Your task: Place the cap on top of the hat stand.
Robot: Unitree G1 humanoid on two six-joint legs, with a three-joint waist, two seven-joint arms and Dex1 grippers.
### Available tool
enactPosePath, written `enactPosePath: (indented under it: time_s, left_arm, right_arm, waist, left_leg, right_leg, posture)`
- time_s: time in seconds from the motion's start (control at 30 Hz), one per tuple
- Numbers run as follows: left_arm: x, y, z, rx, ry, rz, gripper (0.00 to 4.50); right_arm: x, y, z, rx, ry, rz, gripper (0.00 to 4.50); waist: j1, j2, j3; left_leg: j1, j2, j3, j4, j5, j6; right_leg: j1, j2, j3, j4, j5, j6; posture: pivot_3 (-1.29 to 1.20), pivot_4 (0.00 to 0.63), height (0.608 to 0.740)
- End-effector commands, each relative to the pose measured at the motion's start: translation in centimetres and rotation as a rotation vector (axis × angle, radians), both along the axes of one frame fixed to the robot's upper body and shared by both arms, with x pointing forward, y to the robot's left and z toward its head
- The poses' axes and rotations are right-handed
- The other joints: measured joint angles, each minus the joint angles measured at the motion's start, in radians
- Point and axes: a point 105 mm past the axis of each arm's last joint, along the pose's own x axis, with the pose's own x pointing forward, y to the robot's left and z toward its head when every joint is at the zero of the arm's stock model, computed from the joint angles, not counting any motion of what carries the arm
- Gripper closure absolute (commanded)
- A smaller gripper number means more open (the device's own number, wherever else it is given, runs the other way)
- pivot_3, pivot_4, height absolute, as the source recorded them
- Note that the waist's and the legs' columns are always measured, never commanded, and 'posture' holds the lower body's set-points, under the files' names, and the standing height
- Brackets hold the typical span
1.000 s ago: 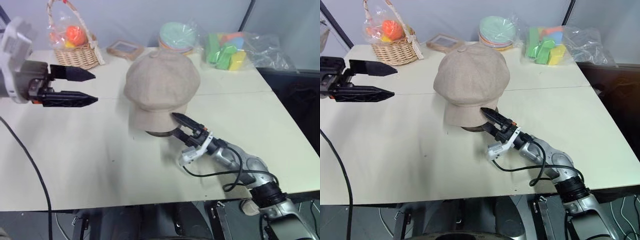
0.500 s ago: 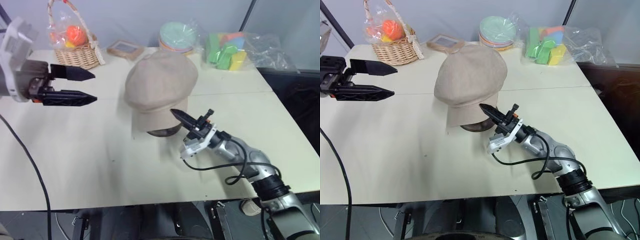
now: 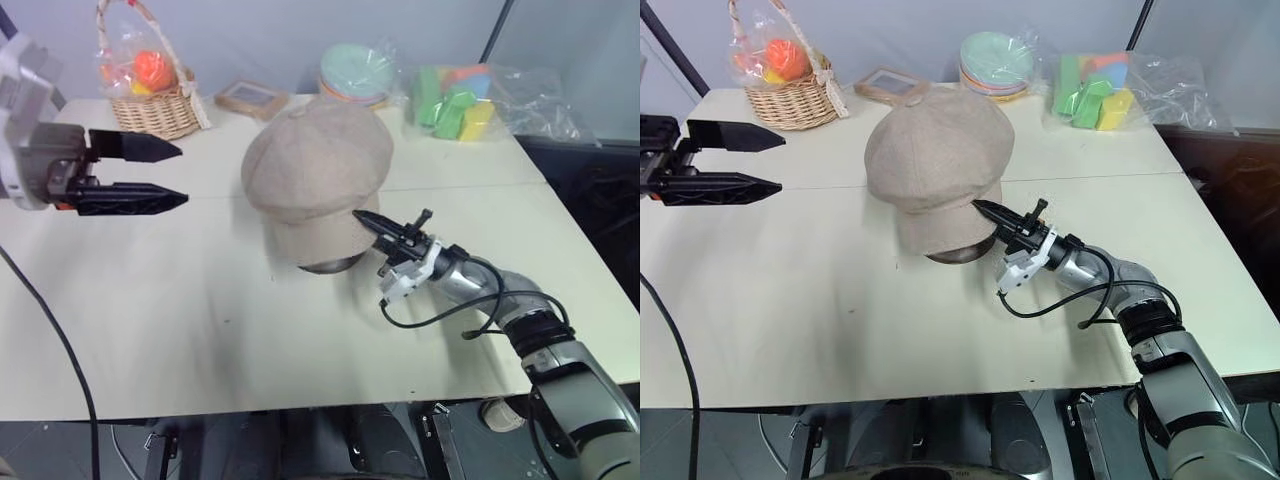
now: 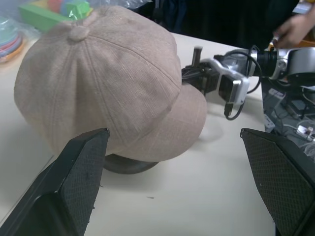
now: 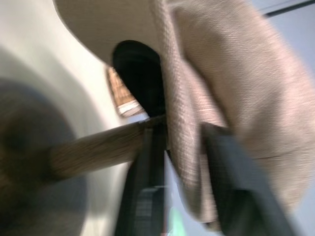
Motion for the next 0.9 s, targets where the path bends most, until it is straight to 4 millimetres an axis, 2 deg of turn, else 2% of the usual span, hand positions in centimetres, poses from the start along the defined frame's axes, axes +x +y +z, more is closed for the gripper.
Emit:
enactPosePath:
  time_s: [0.03,0.1,0.13,0.33,0.4,0.47,0.53,0.63,0.7,0.77,0.83,0.9]
  left_arm:
    - [-0.6,0.1,0.9,0.004,-0.044,0.004,0.0]
    - [-0.5,0.2,0.8,0.001,-0.044,0.006,0.0]
    - [-0.5,0.2,0.7,-0.001,-0.043,0.007,0.0]
    - [-0.2,0.9,-0.1,0.014,-0.036,0.025,0.0]
    - [0.0,1.4,-0.6,0.029,-0.03,0.042,0.0]
    - [0.1,2.0,-0.9,0.041,-0.03,0.065,0.0]
    - [0.1,2.5,-1.1,0.055,-0.033,0.086,0.0]
    - [0.0,3.2,-1.4,0.08,-0.044,0.109,0.0]
    - [-0.1,3.4,-1.3,0.08,-0.051,0.12,0.0]
    - [-0.2,3.6,-1.3,0.076,-0.054,0.129,0.0]
    - [-0.4,3.8,-1.3,0.075,-0.054,0.133,0.0]
    - [-0.5,3.9,-1.3,0.073,-0.054,0.139,0.0]
  right_arm:
    - [-0.6,-0.3,0.7,0.011,-0.055,-0.018,1.38]
    - [-1.0,-0.9,0.2,-0.008,-0.049,-0.047,0.31]
    - [-1.2,-1.2,-0.1,-0.019,-0.046,-0.058,0.06]
    - [-4.5,-5.1,-0.5,-0.098,0.075,-0.111,0.06]
    - [-5.5,-6.4,-0.5,-0.128,0.2,-0.121,0.06]
    - [-5.9,-7.7,0.4,-0.136,0.321,-0.149,0.06]
    - [-6.3,-8.6,1.3,-0.118,0.525,-0.165,0.06]
    - [-6.4,-9.7,3.6,-0.091,0.778,-0.165,0.06]
    - [-5.8,-10.7,6.2,-0.006,0.963,-0.162,0.06]
    - [-5.8,-11.2,9.3,0.106,1.143,-0.088,0.06]
    - [-6.2,-11.6,11.6,0.176,1.275,0.006,0.06]
    - [-5.8,-12.4,13.3,0.216,1.329,0.053,0.06]
  waist:
    - [0.0,0.0,0.0]
    - [0.001,0.0,0.0]
    - [0.002,0.0,0.0]
    - [0.008,0.0,0.0]
    - [0.008,0.0,0.0]
    - [0.006,0.0,0.0]
    - [0.004,0.001,0.001]
    - [0.001,0.001,0.001]
    - [0.002,0.001,0.001]
    - [0.007,0.003,0.002]
    - [0.012,0.003,0.002]
    - [0.02,0.003,0.002]
  left_leg:
    - [0.0,0.0,0.0,0.0,0.0,0.0]
    - [0.0,0.0,0.0,0.0,0.0,0.0]
    - [0.0,0.0,0.0,0.0,0.0,0.0]
    - [0.0,0.0,0.0,0.0,0.0,0.0]
    - [0.0,0.0,0.0,0.001,0.0,0.0]
    - [0.001,0.002,0.0,0.001,0.0,0.0]
    - [0.001,0.002,0.0,0.001,0.0,0.001]
    - [0.002,0.004,-0.002,0.001,-0.001,0.001]
    - [0.003,0.004,-0.003,0.001,-0.001,0.001]
    - [0.003,0.004,-0.003,0.001,-0.001,0.001]
    - [0.003,0.004,-0.003,0.001,-0.001,0.001]
    - [0.003,0.004,-0.003,0.0,-0.001,0.001]
  right_leg:
    - [0.0,0.0,0.0,0.0,0.0,0.0]
    - [0.0,0.0,0.0,0.0,0.0,0.0]
    - [0.0,0.0,0.0,0.0,0.0,0.0]
    - [0.0,-0.001,0.0,0.0,0.0,0.0]
    - [0.001,-0.001,0.0,0.0,0.0,0.0]
    - [0.002,-0.001,0.0,0.0,0.0,0.0]
    - [0.003,-0.001,0.0,0.0,0.0,0.0]
    - [0.004,-0.001,0.0,0.0,0.0,0.0]
    - [0.005,-0.001,0.0,-0.001,0.0,0.0]
    - [0.005,-0.002,0.0,-0.001,0.0,0.0]
    - [0.005,-0.003,0.0,-0.002,0.0,0.0]
    - [0.005,-0.003,-0.001,-0.003,0.0,0.0]
  posture:
    - [0.0,0.15,0.74]
    - [0.0,0.15,0.74]
    - [0.0,0.15,0.74]
    - [0.0,0.15,0.74]
    - [0.0,0.15,0.74]
    - [0.0,0.15,0.74]
    - [0.0,0.15,0.74]
    - [0.0,0.15,0.74]
    - [0.0,0.15,0.74]
    - [0.0,0.15,0.74]
    - [0.0,0.15,0.74]
    - [0.0,0.15,0.74]
